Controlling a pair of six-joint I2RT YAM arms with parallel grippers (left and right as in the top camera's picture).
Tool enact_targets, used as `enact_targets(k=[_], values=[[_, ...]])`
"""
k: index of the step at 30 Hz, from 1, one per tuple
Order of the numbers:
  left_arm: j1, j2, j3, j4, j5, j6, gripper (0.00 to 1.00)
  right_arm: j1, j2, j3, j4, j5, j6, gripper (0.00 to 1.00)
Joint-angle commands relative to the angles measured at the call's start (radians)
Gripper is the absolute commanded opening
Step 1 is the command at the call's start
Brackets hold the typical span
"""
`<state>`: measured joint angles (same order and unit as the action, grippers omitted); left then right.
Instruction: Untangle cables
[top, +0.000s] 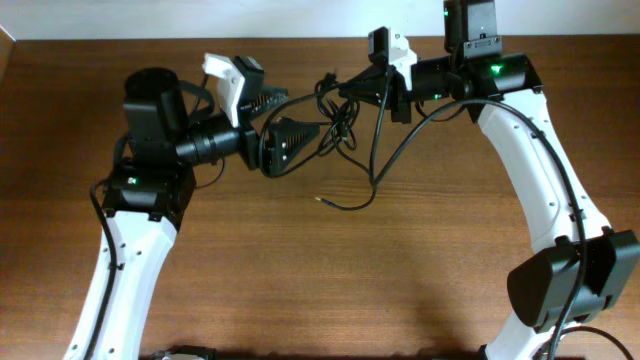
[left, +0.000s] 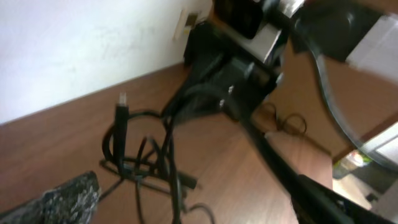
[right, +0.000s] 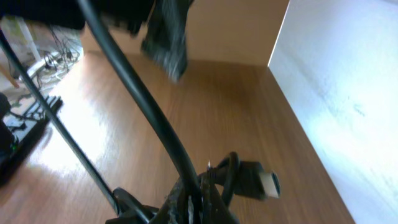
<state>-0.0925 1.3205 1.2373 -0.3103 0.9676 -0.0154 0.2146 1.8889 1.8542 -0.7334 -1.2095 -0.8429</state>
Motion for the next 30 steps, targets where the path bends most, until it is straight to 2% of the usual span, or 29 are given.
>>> enact_targets(k=[1,4,6,10,14,17,21,26,30], values=[[0.000,0.055,0.005,-0.081,-0.089,0.144,0.99,0.007,-0.035,0.056,0.032,-0.088,0.172,0.04],[0.001,0.112,0.005,-0.075,-0.185,0.145,0.99,0.011,-0.065,0.065,0.030,-0.176,0.175,0.04],[0.002,0.145,0.005,-0.048,-0.289,0.145,0.99,0.010,-0.086,0.065,0.026,-0.168,0.246,0.04],[0.002,0.149,0.005,0.030,-0.307,0.145,0.99,0.006,-0.093,0.065,-0.034,-0.166,0.261,0.04],[0.028,0.149,0.005,0.115,-0.393,0.111,1.00,0.007,-0.093,0.065,-0.166,-0.050,0.237,0.04],[0.058,0.149,0.005,0.116,-0.393,0.099,0.98,0.007,-0.093,0.065,-0.214,0.067,0.224,0.04],[0.090,0.149,0.005,0.116,-0.498,0.098,0.98,0.004,-0.093,0.065,-0.260,0.253,0.254,0.04],[0.126,0.142,0.005,0.112,-0.477,0.071,1.00,-0.053,-0.093,0.065,-0.258,0.385,0.336,0.04],[0.119,0.122,0.005,0.105,-0.230,0.071,1.00,-0.085,-0.093,0.065,-0.187,0.471,0.484,0.04]])
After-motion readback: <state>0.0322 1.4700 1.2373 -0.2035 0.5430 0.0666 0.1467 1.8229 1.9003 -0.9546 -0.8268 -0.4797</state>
